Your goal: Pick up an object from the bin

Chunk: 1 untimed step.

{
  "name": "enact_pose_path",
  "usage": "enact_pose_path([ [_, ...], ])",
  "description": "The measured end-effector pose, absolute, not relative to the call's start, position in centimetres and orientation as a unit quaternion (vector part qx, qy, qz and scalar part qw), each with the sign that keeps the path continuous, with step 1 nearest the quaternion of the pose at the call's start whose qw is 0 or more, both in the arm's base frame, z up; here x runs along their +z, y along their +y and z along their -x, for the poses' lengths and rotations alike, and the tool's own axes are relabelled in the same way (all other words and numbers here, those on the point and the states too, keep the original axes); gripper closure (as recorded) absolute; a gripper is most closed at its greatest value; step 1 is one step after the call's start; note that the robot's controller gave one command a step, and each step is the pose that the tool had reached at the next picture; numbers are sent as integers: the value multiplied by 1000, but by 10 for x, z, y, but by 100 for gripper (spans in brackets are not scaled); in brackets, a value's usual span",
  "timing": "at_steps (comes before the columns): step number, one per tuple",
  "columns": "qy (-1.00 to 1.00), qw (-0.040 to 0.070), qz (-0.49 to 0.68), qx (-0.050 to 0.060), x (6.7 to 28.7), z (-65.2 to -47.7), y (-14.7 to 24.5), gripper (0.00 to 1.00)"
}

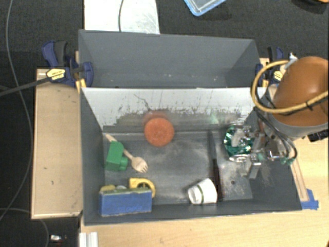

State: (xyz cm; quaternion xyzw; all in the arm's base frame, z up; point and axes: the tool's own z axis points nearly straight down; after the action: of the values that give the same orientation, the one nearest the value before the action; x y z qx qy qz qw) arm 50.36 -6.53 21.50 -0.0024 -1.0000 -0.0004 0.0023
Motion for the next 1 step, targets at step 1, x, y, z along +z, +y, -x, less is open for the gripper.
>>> enact_pose_path([
  [1, -1000, -1, 1, 0, 218, -505, -65, 0],
])
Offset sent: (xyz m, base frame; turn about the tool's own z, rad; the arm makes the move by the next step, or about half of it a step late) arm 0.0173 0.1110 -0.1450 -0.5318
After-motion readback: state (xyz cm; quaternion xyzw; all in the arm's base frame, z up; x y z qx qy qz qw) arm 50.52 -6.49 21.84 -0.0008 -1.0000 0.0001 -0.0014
